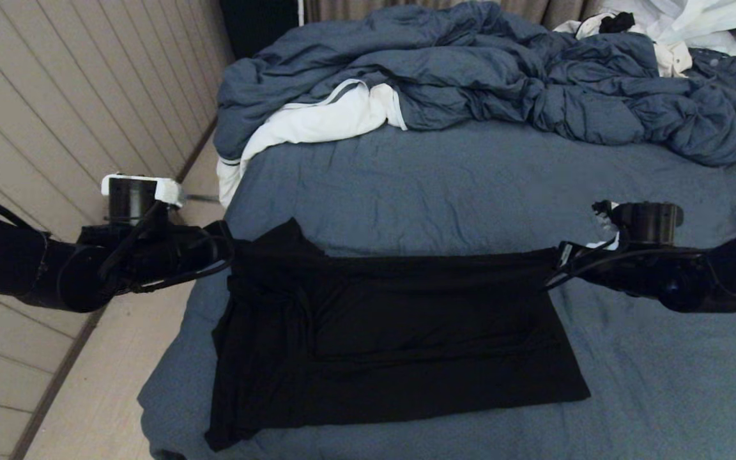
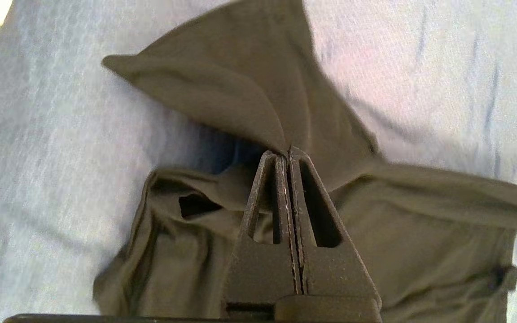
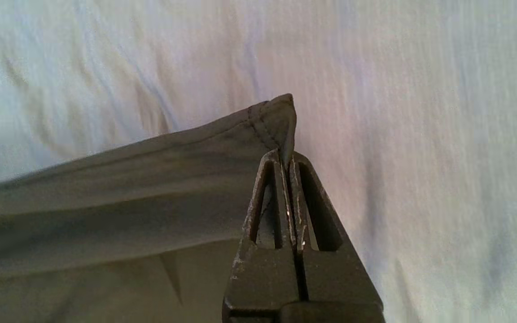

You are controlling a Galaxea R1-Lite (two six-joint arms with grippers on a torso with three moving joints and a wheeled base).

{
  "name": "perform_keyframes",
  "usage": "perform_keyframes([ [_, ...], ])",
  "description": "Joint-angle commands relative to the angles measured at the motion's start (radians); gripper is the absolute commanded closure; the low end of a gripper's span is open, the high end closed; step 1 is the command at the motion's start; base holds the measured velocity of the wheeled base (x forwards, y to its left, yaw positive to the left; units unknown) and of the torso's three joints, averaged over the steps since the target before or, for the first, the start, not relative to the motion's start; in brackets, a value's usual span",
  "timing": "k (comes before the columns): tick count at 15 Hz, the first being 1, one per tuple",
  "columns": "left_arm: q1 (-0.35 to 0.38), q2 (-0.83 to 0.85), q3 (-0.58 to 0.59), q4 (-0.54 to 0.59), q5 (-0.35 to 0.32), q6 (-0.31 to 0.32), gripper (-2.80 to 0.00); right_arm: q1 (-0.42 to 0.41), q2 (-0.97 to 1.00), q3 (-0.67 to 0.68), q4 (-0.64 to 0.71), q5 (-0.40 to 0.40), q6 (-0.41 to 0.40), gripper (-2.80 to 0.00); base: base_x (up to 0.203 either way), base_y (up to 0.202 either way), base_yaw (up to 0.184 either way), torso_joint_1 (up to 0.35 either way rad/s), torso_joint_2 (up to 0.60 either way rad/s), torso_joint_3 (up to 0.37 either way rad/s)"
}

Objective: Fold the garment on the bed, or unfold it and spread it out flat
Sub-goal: Fold the black T-shirt

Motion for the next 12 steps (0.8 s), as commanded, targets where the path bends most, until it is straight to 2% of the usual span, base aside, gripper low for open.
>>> perform_keyframes([
  [1, 0.000, -0.047, 0.091, -0.055, 0.000, -0.002, 0.00, -0.003, -0.022, 0.041, -0.004, 0.008, -0.001, 0.00, 0.000, 0.000, 0.000, 0.000, 0.00, 0.000],
  [5, -0.001, -0.059, 0.263, -0.179, -0.002, -0.001, 0.00, 0.001, -0.017, 0.109, -0.031, 0.014, -0.009, 0.00, 0.000, 0.000, 0.000, 0.000, 0.00, 0.000],
  [9, -0.006, -0.048, 0.427, -0.319, -0.005, -0.002, 0.00, 0.001, -0.003, 0.213, -0.154, 0.016, -0.025, 0.00, 0.000, 0.000, 0.000, 0.000, 0.00, 0.000],
  [12, -0.033, -0.047, 0.509, -0.367, -0.006, -0.008, 0.00, 0.001, -0.004, 0.263, -0.186, 0.016, -0.032, 0.00, 0.000, 0.000, 0.000, 0.000, 0.00, 0.000],
])
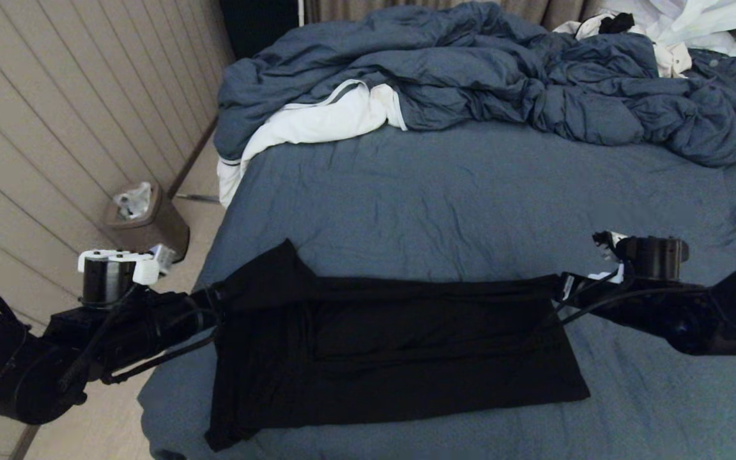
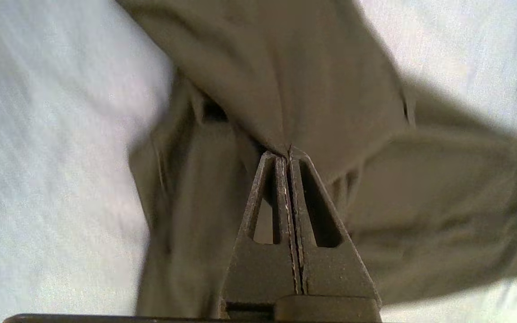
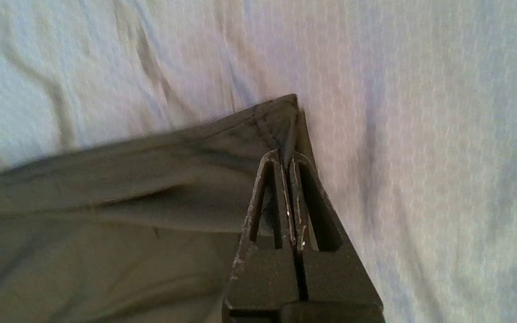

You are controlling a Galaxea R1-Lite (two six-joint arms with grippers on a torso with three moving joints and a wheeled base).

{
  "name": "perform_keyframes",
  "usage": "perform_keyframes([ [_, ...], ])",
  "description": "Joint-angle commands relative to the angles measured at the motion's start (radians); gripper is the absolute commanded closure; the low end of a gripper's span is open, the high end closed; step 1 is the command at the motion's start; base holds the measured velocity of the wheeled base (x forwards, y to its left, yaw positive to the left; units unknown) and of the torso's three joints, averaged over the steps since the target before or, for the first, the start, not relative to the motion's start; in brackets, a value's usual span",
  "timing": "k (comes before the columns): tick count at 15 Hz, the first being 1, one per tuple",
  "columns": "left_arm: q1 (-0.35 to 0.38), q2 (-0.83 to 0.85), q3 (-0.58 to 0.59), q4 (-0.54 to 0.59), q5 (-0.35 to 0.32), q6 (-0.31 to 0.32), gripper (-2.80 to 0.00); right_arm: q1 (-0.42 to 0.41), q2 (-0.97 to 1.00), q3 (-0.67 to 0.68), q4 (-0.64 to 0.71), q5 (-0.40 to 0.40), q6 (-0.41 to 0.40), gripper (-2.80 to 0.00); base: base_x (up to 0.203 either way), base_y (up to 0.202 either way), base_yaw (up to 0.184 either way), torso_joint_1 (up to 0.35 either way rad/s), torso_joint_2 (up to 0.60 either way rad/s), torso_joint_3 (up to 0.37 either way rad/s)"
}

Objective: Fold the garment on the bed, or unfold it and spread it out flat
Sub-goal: Fold the black T-shirt

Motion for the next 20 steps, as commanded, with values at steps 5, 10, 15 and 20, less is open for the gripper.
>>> perform_keyframes([
  [5, -0.014, 0.045, 0.095, -0.086, 0.000, -0.006, 0.00, -0.011, 0.032, 0.029, -0.005, 0.001, -0.003, 0.00, 0.000, 0.000, 0.000, 0.000, 0.00, 0.000],
  [10, -0.014, 0.066, 0.097, -0.111, 0.015, -0.009, -2.80, -0.012, 0.031, 0.033, -0.005, -0.001, -0.005, -2.80, 0.000, 0.000, 0.000, 0.000, 0.00, 0.000],
  [15, -0.014, 0.047, 0.178, -0.201, 0.017, -0.003, -2.80, -0.020, 0.015, 0.049, -0.019, 0.004, -0.001, -2.80, 0.000, 0.000, 0.000, 0.000, 0.00, 0.000],
  [20, -0.012, 0.039, 0.321, -0.360, 0.053, -0.005, -2.80, -0.020, -0.026, 0.053, -0.039, 0.012, 0.007, -2.80, 0.000, 0.000, 0.000, 0.000, 0.00, 0.000],
])
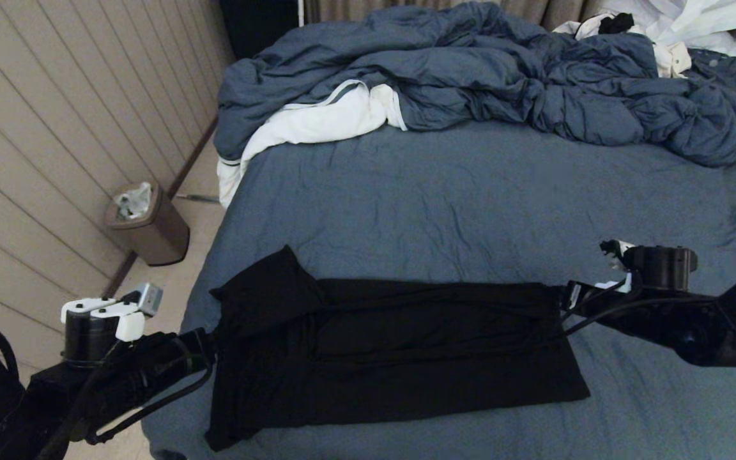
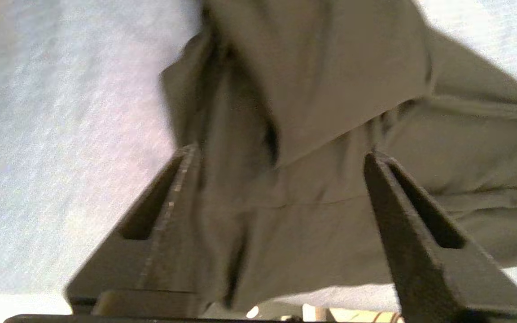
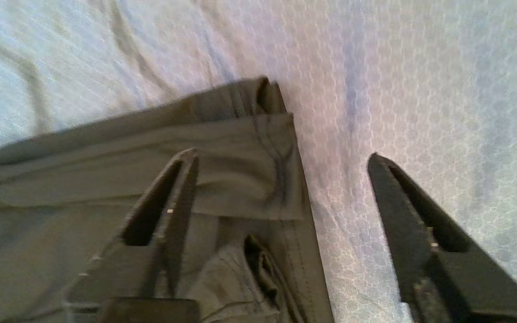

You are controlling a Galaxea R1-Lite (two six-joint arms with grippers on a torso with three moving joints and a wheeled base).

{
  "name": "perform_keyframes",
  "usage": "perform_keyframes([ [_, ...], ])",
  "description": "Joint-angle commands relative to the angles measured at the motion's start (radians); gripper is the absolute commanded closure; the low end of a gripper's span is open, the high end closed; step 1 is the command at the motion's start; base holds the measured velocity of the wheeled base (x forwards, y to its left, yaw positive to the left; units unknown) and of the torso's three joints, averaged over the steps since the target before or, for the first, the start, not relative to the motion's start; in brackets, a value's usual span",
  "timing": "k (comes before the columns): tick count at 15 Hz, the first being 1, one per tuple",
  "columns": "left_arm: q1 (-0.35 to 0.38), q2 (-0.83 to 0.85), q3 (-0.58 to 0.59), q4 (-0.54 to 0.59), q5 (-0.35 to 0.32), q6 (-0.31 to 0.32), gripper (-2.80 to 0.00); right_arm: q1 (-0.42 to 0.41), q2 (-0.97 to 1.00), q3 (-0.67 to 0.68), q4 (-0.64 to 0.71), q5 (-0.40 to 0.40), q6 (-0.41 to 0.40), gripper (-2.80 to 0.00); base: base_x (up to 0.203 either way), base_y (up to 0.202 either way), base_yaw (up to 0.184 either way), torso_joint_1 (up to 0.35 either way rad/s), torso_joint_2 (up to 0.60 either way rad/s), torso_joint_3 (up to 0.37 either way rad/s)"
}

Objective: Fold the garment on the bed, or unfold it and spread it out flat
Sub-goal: Fold the black T-shirt

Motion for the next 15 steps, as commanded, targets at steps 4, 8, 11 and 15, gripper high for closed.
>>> perform_keyframes([
  [4, 0.008, 0.011, 0.073, -0.107, 0.013, -0.006, -2.80, -0.001, -0.020, 0.005, -0.004, 0.003, 0.002, -2.80, 0.000, 0.000, 0.000, 0.000, 0.00, 0.000],
  [8, 0.012, 0.041, 0.062, -0.103, 0.014, -0.008, 0.00, -0.004, -0.020, 0.014, -0.006, 0.003, 0.002, -2.80, 0.000, 0.000, 0.000, 0.000, 0.00, 0.000],
  [11, 0.076, 0.001, 0.047, -0.108, 0.030, -0.003, 0.00, -0.004, -0.019, 0.019, -0.005, 0.003, 0.002, -2.80, 0.000, 0.000, 0.000, 0.000, 0.00, 0.000],
  [15, 0.161, -0.106, 0.004, -0.060, 0.031, 0.016, 0.00, -0.001, -0.019, 0.049, -0.033, 0.004, 0.000, -2.80, 0.000, 0.000, 0.000, 0.000, 0.00, 0.000],
])
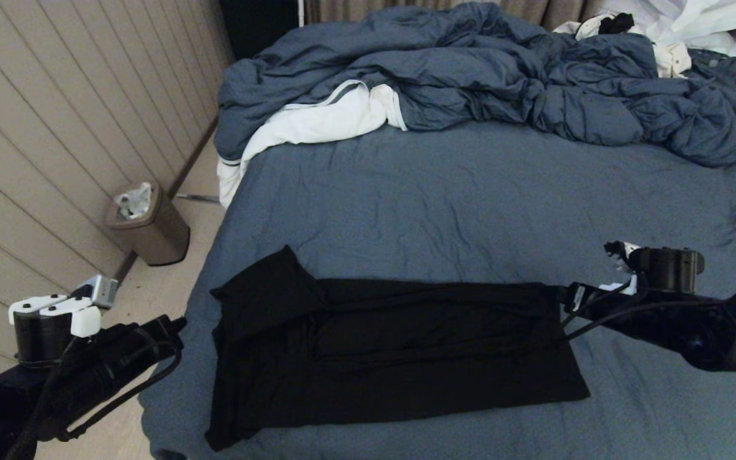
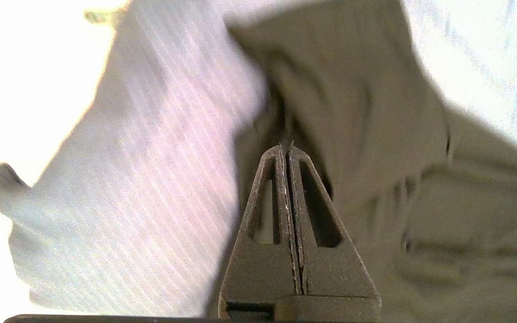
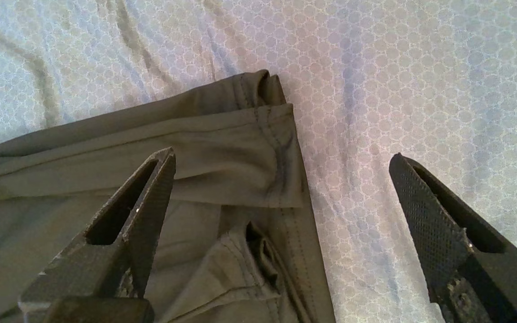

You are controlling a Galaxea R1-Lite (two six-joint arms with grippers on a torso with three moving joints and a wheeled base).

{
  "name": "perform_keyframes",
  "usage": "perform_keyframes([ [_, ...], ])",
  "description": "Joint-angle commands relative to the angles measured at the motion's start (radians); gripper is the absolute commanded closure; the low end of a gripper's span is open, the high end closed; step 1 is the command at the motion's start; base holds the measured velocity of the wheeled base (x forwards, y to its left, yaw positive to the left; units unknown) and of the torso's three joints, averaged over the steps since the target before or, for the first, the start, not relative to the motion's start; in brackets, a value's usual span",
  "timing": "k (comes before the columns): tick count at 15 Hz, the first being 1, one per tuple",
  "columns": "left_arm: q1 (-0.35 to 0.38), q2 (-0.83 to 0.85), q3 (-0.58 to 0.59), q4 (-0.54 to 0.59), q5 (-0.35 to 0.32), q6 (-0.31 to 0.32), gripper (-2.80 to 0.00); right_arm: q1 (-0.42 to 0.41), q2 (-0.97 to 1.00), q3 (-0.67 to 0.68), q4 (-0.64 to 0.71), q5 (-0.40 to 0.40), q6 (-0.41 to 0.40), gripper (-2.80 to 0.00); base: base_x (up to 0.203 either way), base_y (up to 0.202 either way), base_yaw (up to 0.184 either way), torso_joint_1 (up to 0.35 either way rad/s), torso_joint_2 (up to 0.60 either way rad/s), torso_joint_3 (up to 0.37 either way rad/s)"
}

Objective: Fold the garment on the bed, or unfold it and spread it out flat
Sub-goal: Fold the black T-shirt

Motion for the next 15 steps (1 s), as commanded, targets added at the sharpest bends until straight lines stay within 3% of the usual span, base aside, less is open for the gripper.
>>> perform_keyframes([
  [1, 0.030, -0.062, -0.050, 0.051, -0.001, 0.001, 0.00, 0.002, 0.003, 0.032, -0.046, 0.001, -0.001, -2.80, 0.000, 0.000, 0.000, 0.000, 0.00, 0.000],
  [4, 0.026, -0.065, -0.204, 0.185, -0.001, 0.002, 0.00, 0.006, 0.009, 0.049, -0.121, 0.007, -0.006, -2.80, 0.000, 0.000, 0.000, 0.000, 0.00, 0.000],
  [7, -0.025, -0.017, -0.481, 0.419, -0.007, 0.002, 0.00, 0.006, 0.005, 0.043, -0.115, 0.010, -0.005, -2.80, 0.000, 0.000, 0.000, 0.000, 0.00, 0.000],
  [12, -0.166, 0.294, -0.933, 0.701, 0.002, 0.002, 0.00, 0.012, 0.008, 0.061, -0.122, 0.009, -0.006, -2.80, 0.000, 0.000, 0.000, 0.000, 0.00, 0.000],
  [15, -0.235, 0.416, -1.101, 0.866, 0.040, 0.003, 0.00, 0.010, 0.011, 0.060, -0.124, 0.009, -0.006, -2.80, 0.000, 0.000, 0.000, 0.000, 0.00, 0.000],
])
